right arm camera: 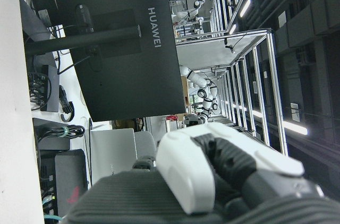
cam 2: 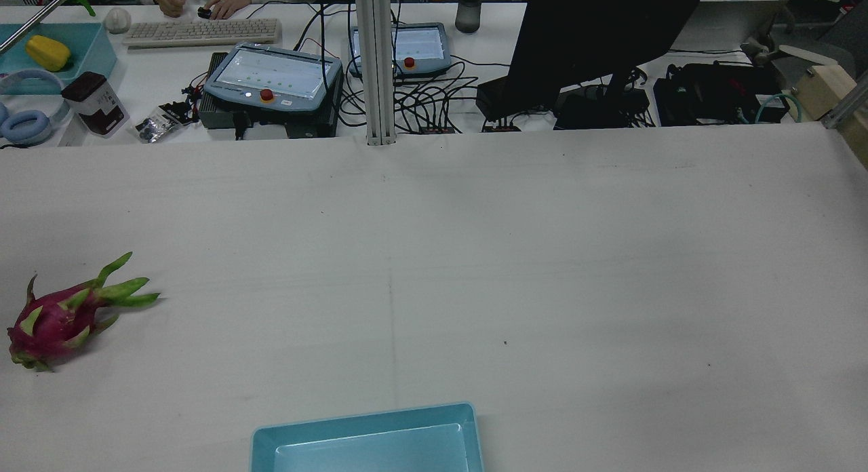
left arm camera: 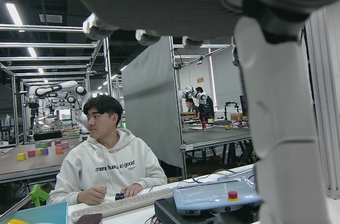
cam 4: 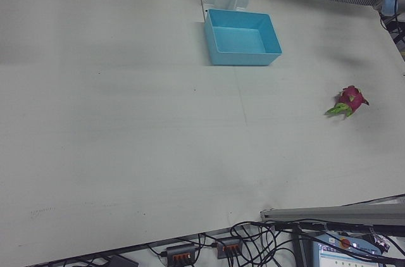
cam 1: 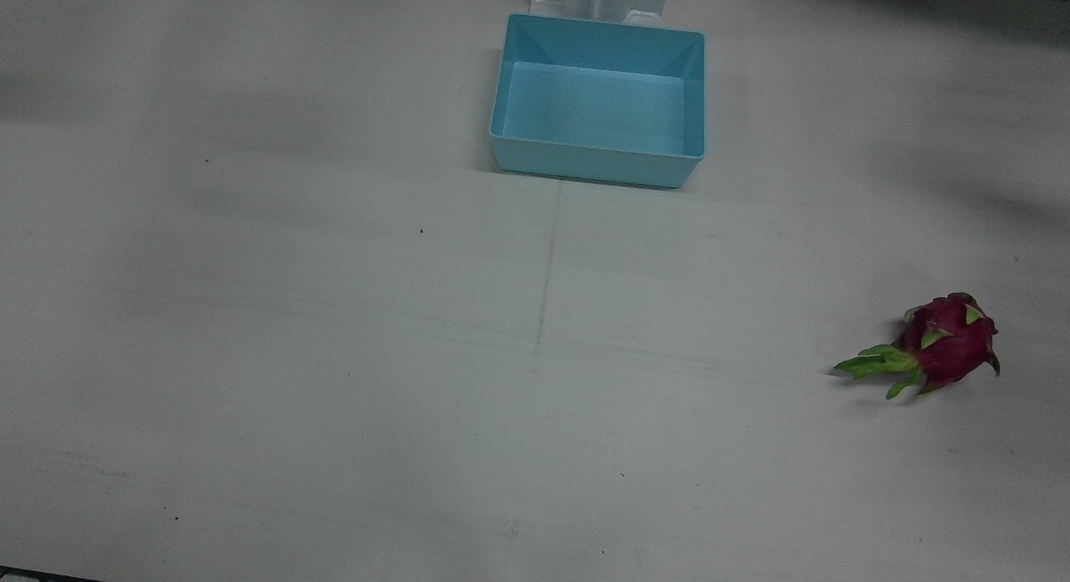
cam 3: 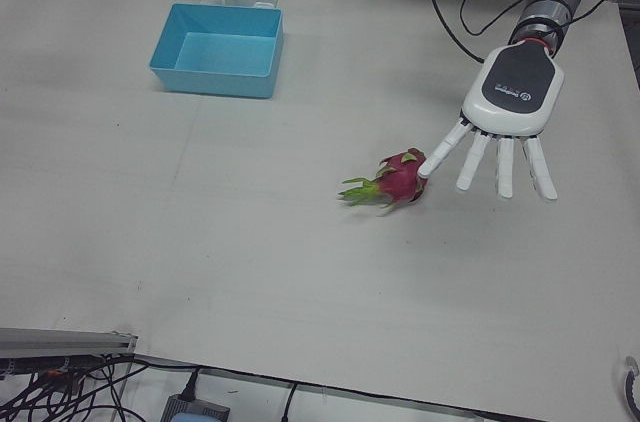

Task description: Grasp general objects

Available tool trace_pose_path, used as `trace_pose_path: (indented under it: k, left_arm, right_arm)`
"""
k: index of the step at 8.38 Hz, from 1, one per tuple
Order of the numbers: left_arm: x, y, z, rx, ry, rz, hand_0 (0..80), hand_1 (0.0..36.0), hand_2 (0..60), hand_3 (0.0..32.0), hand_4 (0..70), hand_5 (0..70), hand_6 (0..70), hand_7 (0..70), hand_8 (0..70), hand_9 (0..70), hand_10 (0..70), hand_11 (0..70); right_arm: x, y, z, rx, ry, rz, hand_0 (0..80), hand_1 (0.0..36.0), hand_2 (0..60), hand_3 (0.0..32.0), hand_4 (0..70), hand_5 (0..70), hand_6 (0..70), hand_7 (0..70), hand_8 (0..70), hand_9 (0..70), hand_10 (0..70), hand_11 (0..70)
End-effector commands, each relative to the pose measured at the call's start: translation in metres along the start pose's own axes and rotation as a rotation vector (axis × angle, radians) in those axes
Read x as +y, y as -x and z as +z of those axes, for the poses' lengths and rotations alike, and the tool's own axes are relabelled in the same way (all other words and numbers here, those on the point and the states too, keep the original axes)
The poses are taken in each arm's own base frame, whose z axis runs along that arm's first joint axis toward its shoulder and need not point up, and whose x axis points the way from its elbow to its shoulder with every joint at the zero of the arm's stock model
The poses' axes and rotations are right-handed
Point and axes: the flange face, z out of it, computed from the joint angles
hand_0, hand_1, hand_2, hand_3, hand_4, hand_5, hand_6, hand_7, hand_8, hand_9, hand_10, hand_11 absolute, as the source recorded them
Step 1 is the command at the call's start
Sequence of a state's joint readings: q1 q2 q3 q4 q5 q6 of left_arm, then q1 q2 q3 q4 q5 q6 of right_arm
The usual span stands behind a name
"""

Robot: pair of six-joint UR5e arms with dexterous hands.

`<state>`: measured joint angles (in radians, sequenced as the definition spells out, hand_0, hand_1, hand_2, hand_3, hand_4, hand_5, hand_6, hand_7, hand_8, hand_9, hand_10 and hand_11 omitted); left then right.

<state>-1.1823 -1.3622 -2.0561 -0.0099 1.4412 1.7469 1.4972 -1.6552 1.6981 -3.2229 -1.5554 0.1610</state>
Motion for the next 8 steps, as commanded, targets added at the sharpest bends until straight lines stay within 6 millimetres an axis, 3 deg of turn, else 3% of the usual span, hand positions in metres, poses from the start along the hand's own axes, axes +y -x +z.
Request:
trace_pose_path:
  k: [1,3,5,7,8]
  left_arm:
    - [0.01,0.014,-0.034,0.007,0.104,-0.011,52.0,18.5,2.8,32.0,0.0,0.0,0.0,0.0,0.0,0.0,0.0,0.0]
    - [0.02,0.016,-0.041,-0.014,0.204,-0.042,51.1,17.5,1.4,32.0,0.0,0.0,0.0,0.0,0.0,0.0,0.0,0.0]
    - [0.035,0.013,-0.041,-0.013,0.305,-0.212,53.0,19.3,2.2,32.0,0.0,0.0,0.0,0.0,0.0,0.0,0.0,0.0]
    - [0.036,0.013,-0.033,0.005,0.29,-0.218,52.2,18.7,3.4,32.0,0.3,0.0,0.0,0.0,0.0,0.0,0.0,0.0]
    - [0.035,0.015,-0.027,0.011,0.267,-0.218,53.6,20.2,4.9,32.0,2.2,0.0,0.0,0.0,0.0,0.0,0.0,0.0]
  right_arm:
    - [0.0,0.0,0.0,0.0,0.0,0.0,0.0,0.0,0.0,0.0,0.0,0.0,0.0,0.0,0.0,0.0,0.0,0.0]
    - [0.0,0.0,0.0,0.0,0.0,0.0,0.0,0.0,0.0,0.0,0.0,0.0,0.0,0.0,0.0,0.0,0.0,0.0]
    - [0.0,0.0,0.0,0.0,0.0,0.0,0.0,0.0,0.0,0.0,0.0,0.0,0.0,0.0,0.0,0.0,0.0,0.0]
    - [-0.002,0.0,0.0,0.0,-0.003,0.0,0.0,0.0,0.0,0.0,0.0,0.0,0.0,0.0,0.0,0.0,0.0,0.0]
    - [-0.003,-0.001,0.0,0.001,-0.005,-0.002,0.0,0.0,0.0,0.0,0.0,0.0,0.0,0.0,0.0,0.0,0.0,0.0]
